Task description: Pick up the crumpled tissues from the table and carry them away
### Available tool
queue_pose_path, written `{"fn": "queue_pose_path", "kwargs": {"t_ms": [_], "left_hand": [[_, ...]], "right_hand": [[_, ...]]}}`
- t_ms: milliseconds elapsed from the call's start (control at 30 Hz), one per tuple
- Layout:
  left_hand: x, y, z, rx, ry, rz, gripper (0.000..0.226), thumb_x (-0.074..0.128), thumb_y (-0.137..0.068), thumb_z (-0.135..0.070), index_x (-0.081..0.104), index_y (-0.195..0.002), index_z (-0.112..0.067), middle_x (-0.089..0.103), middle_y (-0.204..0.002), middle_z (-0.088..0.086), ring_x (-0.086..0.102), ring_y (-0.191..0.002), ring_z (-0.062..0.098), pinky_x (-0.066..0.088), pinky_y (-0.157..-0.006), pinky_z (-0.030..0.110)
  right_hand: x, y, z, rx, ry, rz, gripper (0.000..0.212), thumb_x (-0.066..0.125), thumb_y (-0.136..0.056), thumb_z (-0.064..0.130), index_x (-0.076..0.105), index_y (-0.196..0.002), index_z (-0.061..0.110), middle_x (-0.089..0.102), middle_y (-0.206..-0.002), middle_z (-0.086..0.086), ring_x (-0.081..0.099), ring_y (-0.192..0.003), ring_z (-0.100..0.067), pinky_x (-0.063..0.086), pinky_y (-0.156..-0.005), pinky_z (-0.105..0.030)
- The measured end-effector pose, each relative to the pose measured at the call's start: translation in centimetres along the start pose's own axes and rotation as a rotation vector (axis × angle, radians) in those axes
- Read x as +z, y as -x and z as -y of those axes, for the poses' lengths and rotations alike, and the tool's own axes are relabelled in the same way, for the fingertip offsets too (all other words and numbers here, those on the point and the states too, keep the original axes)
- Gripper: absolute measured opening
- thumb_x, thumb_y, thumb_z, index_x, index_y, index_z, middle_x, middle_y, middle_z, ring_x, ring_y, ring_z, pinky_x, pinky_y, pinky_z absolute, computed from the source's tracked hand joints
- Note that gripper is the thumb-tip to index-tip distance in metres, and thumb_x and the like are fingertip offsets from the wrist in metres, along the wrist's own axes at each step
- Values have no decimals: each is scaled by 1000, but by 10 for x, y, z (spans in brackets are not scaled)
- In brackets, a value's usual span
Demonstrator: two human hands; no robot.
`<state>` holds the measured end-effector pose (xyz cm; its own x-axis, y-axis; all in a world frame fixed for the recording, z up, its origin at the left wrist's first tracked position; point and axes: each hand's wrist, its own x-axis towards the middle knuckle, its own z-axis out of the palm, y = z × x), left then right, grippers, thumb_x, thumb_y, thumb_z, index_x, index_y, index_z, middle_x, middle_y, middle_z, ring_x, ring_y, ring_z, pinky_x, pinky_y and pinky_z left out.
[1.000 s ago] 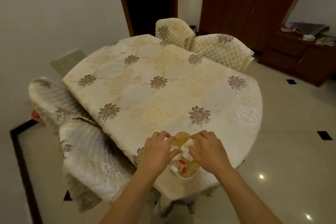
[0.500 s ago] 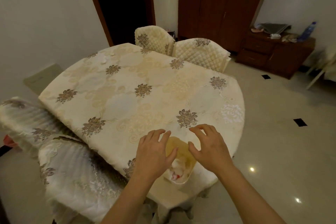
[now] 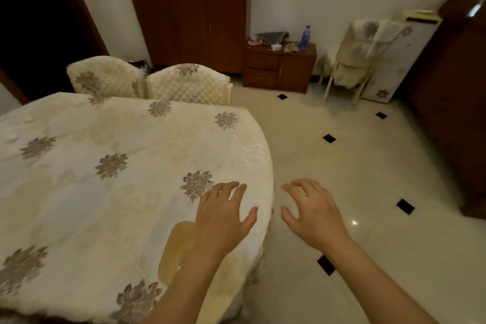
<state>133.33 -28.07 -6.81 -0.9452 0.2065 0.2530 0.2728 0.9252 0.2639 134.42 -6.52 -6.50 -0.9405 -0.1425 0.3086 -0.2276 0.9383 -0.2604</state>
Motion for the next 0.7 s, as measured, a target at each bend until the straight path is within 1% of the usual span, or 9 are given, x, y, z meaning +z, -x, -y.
{"fn": "queue_pose_path", "kwargs": {"t_ms": [167, 333, 533, 700], "left_hand": [[12, -27, -28, 75, 15, -19, 51, 56, -85, -53, 64, -123, -20, 67, -124, 0, 60, -114, 25, 51, -90, 42], [28, -68, -57, 120, -10, -23, 51, 52, -86, -54, 64, -122, -19, 66, -124, -1, 59, -114, 24, 48, -88, 41], [58, -141, -102, 88, -16, -32, 53, 48, -86, -54, 65, -123, -20, 66, -124, -1, 59, -115, 24, 47, -87, 40], [86, -210, -145, 51, -38, -70, 50, 50, -84, -54, 66, -118, -21, 67, -118, -2, 61, -107, 22, 49, -83, 38]], "right_hand": [[-5, -1, -41, 84, 26, -44, 42, 72, -78, 33, 68, -116, 16, 65, -111, -6, 60, -107, -27, 52, -85, -43], [-7, -24, -88, 114, 27, -82, 41, 71, -78, 34, 68, -116, 18, 65, -111, -4, 59, -108, -25, 50, -84, -41], [-14, -78, -163, 105, -5, -95, 41, 71, -79, 33, 67, -117, 18, 64, -112, -4, 58, -109, -25, 48, -86, -42], [-24, -134, -231, 53, -17, -101, 41, 73, -77, 31, 68, -115, 17, 65, -110, -4, 60, -108, -24, 49, -84, -40]]}}
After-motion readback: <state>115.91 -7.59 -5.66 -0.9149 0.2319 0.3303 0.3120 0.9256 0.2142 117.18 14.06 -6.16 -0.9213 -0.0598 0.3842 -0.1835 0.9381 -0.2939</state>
